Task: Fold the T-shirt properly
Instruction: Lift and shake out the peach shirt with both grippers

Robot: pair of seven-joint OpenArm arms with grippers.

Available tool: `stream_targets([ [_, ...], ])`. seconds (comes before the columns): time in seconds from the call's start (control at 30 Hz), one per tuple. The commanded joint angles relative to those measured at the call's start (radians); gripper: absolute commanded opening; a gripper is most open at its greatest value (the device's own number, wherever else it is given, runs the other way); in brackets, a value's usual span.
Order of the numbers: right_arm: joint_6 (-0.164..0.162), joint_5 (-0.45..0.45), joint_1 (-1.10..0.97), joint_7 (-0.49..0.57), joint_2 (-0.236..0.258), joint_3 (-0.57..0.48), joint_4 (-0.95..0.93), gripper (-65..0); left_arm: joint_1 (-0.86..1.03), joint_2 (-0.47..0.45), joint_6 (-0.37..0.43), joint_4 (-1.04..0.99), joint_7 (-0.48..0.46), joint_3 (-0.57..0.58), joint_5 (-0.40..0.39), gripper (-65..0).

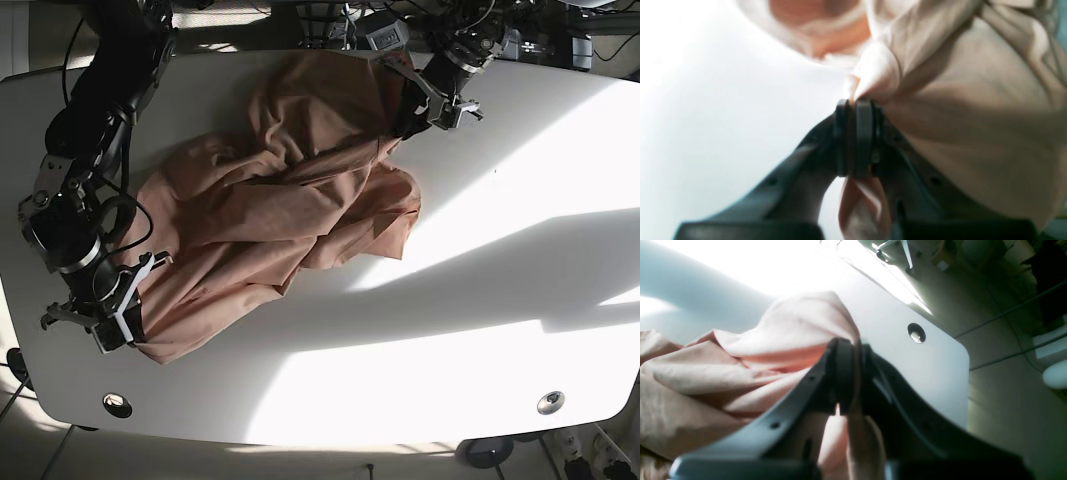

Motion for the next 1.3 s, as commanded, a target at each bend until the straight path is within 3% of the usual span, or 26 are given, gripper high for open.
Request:
stream_targets([
  [0.03,-0.052,0.014,0.051,0.028,0.011,0.004,0.018,-62.8,-0.037,-0.005,-0.013,0.038,-0.02,-0.062,-0.018,-65.0],
  [0.13,-0.089,0.012,0.086,0.028,0.011,0.001,0.015,-62.8,-0.092,-0.005,-0.016,0.16,0.08,-0.143,-0.018,-65.0],
  [0.23,-0.091,0.011,0.129,0.028,0.011,-0.001,-0.025,-62.8,-0.192,0.001,-0.086,0.314,0.251,-0.22,-0.018,-65.0],
  [0.37,-0.141,0.009,0.216,0.031,-0.021,-0.002,-0.134,-62.8,-0.374,-0.004,-0.127,0.38,0.428,-0.256,-0.018,-65.0],
  [0.53,-0.144,-0.031,0.39,0.034,-0.009,-0.004,-0.312,-62.8,-0.683,-0.039,-0.127,0.382,0.638,-0.267,-0.016,-65.0],
  [0.73,-0.141,-0.12,0.629,0.047,0.001,-0.133,-0.427,-62.8,-1.132,-0.077,-0.128,0.361,0.842,-0.229,-0.016,-65.0],
  [0.9,-0.135,-0.206,0.795,0.039,0.001,-0.174,-0.434,-62.8,-1.415,-0.117,-0.128,0.278,0.905,-0.166,-0.016,-65.0],
  [1.03,-0.134,-0.204,0.795,-0.032,0.045,-0.176,-0.349,-62.8,-1.429,-0.177,-0.128,0.285,0.933,-0.17,-0.018,-65.0],
  [1.17,-0.134,-0.206,0.611,-0.05,0.053,-0.159,-0.204,-62.8,-1.257,-0.18,-0.128,0.319,0.933,-0.246,-0.019,-65.0],
  [1.3,-0.132,-0.202,0.324,-0.048,0.004,-0.079,-0.054,-62.8,-1.033,-0.168,-0.201,0.331,0.888,-0.296,-0.021,-65.0],
])
